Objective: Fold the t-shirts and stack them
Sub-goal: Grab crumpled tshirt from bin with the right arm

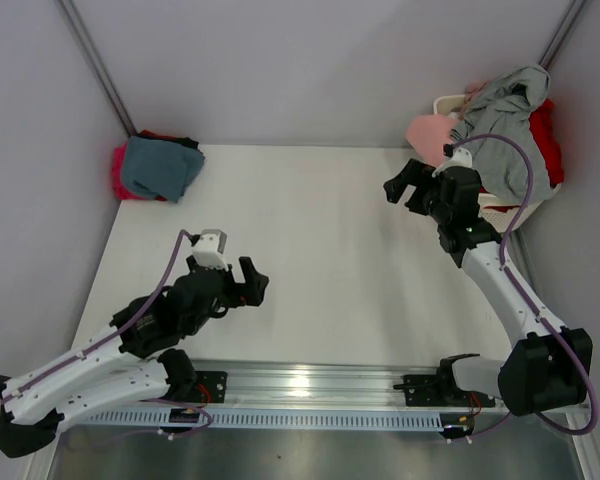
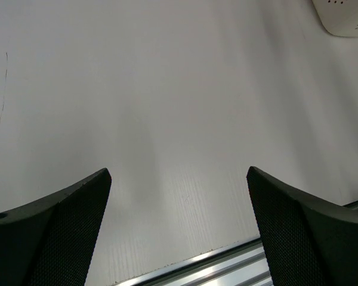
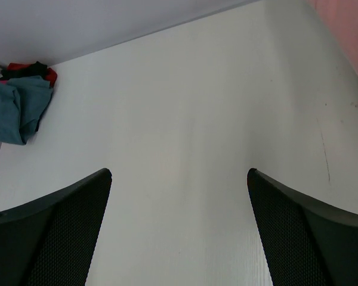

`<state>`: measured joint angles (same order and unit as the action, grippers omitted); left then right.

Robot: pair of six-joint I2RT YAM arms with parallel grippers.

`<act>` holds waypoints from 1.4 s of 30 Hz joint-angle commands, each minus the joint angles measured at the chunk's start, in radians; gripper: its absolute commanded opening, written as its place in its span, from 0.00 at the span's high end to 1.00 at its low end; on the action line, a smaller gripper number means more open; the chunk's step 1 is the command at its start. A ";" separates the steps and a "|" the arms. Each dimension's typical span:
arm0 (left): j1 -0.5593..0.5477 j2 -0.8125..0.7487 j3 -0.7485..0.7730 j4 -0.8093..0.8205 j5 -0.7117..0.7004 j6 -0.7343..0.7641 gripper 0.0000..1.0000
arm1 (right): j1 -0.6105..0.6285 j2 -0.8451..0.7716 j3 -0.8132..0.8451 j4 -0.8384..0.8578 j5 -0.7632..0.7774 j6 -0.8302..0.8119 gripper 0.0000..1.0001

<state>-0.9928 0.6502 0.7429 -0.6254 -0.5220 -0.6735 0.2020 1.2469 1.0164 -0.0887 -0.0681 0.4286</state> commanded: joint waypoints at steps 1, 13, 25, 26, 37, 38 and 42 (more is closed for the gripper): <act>-0.004 -0.018 0.012 -0.016 -0.021 -0.011 0.01 | 0.008 -0.033 0.025 0.003 0.019 -0.014 0.01; -0.003 -0.058 -0.011 -0.034 -0.024 -0.011 0.01 | 0.010 -0.050 -0.022 0.014 0.067 -0.037 0.01; -0.004 -0.090 -0.033 -0.022 -0.019 -0.001 0.01 | -0.001 -0.030 -0.013 0.007 0.096 -0.028 0.07; -0.004 -0.092 -0.034 -0.020 -0.018 -0.003 0.01 | -0.004 -0.024 -0.010 0.007 0.094 -0.027 0.07; -0.004 -0.095 -0.043 -0.008 -0.015 -0.003 0.01 | -0.047 0.023 0.010 0.004 0.114 -0.040 0.06; -0.004 -0.093 -0.043 -0.007 -0.015 -0.005 0.01 | -0.058 0.029 0.011 0.001 0.119 -0.042 0.06; -0.004 -0.090 -0.046 0.001 -0.012 -0.006 0.01 | -0.088 0.045 0.016 0.003 0.117 -0.033 0.06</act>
<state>-0.9928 0.5610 0.6998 -0.6556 -0.5285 -0.6800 0.1333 1.2842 0.9981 -0.1009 0.0257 0.4061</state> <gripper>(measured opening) 0.993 0.935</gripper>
